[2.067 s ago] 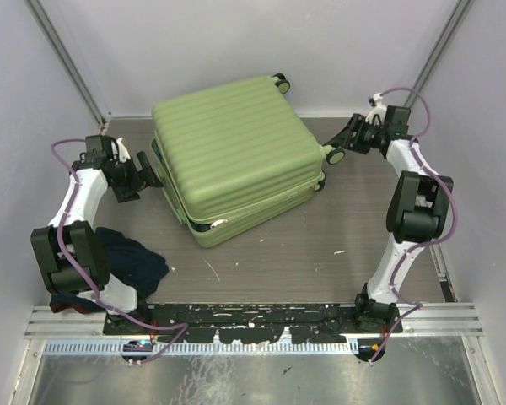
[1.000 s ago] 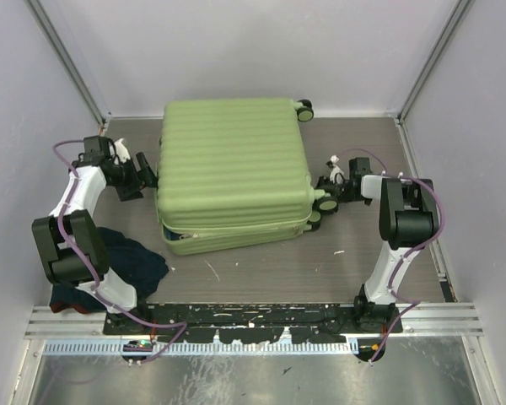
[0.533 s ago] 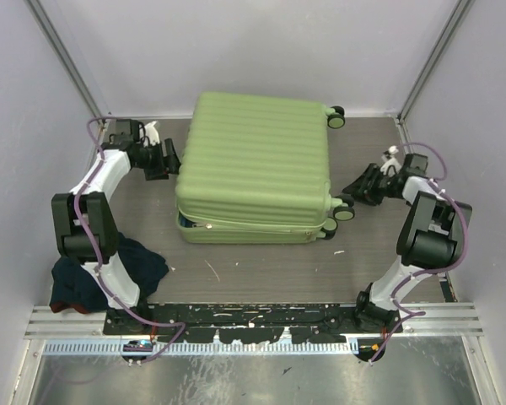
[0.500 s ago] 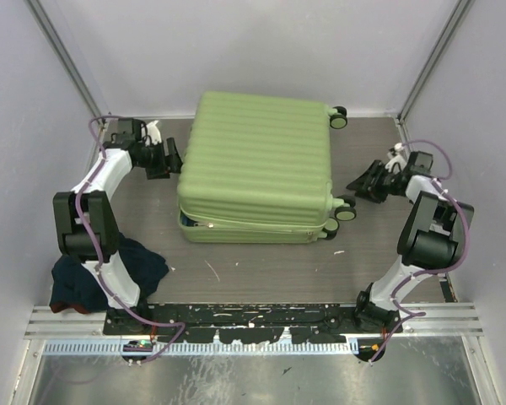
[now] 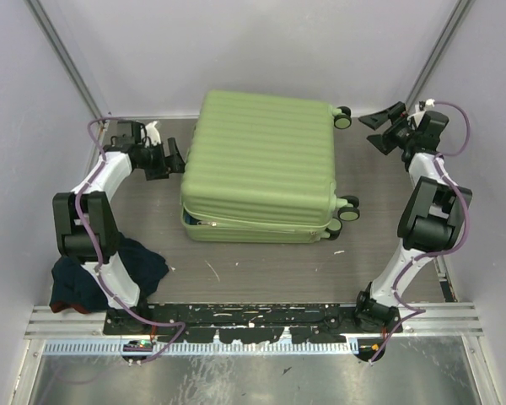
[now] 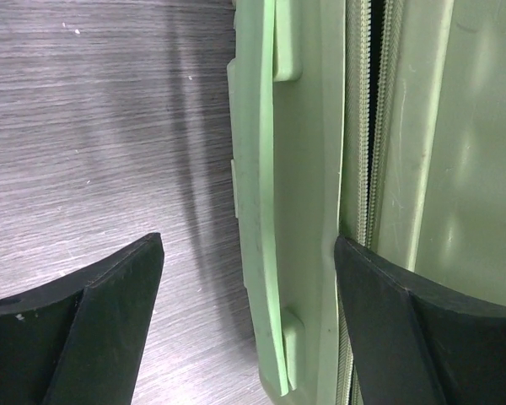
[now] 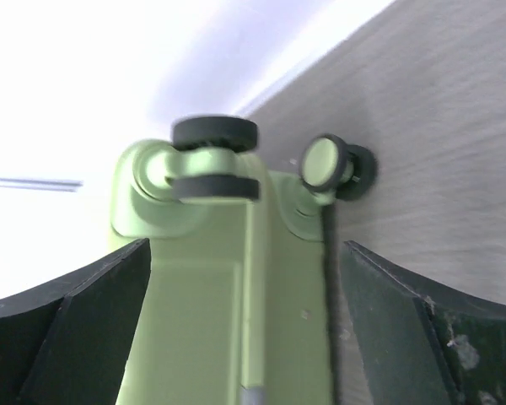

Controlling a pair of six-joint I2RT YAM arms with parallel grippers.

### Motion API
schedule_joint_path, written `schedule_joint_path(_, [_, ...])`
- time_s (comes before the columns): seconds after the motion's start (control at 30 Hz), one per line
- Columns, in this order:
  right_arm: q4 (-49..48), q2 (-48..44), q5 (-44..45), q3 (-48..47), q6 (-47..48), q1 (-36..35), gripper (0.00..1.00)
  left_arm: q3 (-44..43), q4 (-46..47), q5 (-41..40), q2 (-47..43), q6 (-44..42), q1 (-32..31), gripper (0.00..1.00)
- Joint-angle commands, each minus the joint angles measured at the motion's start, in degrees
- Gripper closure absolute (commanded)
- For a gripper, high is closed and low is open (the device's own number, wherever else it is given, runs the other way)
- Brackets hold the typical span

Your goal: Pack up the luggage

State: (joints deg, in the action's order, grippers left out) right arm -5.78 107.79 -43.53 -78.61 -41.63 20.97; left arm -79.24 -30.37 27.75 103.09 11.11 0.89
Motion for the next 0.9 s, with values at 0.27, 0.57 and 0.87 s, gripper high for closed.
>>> schedule_joint_path(0.27, [-21.6,7.9,3.5,-6.9,-31.1,-10.6,0.03,4.2,-2.5,3.0,-2.4,-0.7,-0.7,0.15])
schedule_joint_path(0.57, [-22.0,13.3,4.6,-16.2,-30.2,-13.2,0.16,3.6,-3.3,2.6,-2.2,-1.4,-0.7,0.15])
schedule_joint_path(0.87, [-25.2,13.3,2.8,-22.6,-29.2,-15.3,0.39,3.5,-3.3,2.8,-2.5,-1.5,-0.7,0.15])
